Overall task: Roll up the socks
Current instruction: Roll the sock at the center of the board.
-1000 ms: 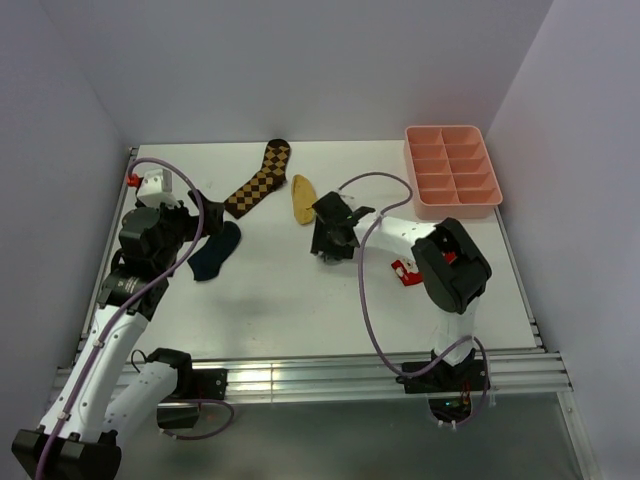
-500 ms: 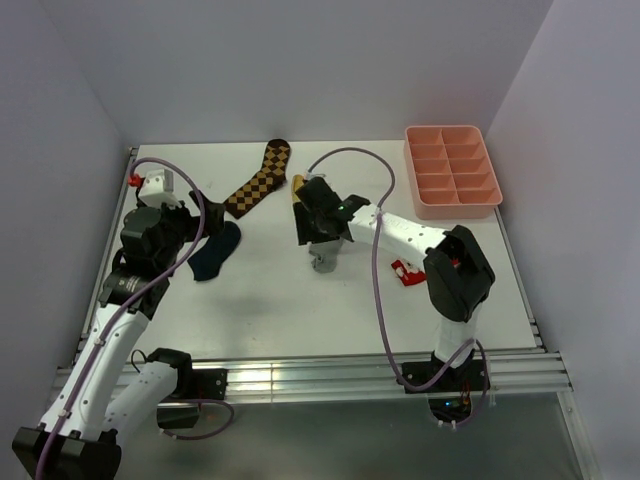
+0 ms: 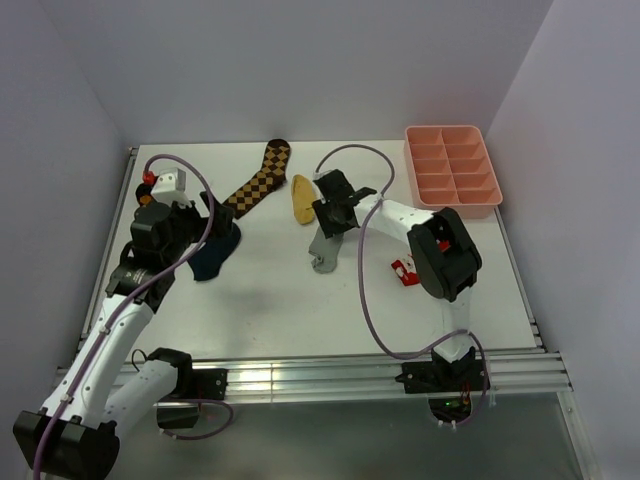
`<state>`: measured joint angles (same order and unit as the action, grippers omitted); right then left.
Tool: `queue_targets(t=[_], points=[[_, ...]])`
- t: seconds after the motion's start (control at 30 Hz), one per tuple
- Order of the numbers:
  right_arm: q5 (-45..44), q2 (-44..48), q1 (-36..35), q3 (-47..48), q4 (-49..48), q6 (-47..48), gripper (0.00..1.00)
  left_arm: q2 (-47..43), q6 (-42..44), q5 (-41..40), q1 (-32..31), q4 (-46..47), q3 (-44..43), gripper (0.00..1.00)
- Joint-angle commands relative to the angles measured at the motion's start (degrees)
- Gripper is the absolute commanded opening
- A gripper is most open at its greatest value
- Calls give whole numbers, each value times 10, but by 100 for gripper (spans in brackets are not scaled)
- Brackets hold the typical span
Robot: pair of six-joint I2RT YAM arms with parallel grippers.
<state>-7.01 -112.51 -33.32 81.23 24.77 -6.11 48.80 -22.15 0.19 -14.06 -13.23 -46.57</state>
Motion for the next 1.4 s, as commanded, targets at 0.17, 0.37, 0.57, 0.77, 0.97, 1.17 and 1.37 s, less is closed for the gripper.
queue_targets(t=[0.17,0.37,0.57,0.77,0.97,1.17,1.37], points=[[-41,-32,4,26,-37,-18,52,6,6,12,-9,9,-8,97],[-124,-17,5,3,29,-155,50,9,7,11,-11,8,-8,97],[-100,89,-38,-58,-6,-132,54,14,1,17,-13,6,-12,97],[-7,184,-68,-153,-77,-34,54,23,-9,18,-14,-13,-22,97],[57,193,-91,-187,-75,36,51,30,-11,21,-14,-19,-25,96],[52,162,-109,-185,-95,55,50,31,-11,25,-14,-20,-22,96],[28,135,-136,-180,-101,86,49,31,-9,21,-14,-21,-23,96]])
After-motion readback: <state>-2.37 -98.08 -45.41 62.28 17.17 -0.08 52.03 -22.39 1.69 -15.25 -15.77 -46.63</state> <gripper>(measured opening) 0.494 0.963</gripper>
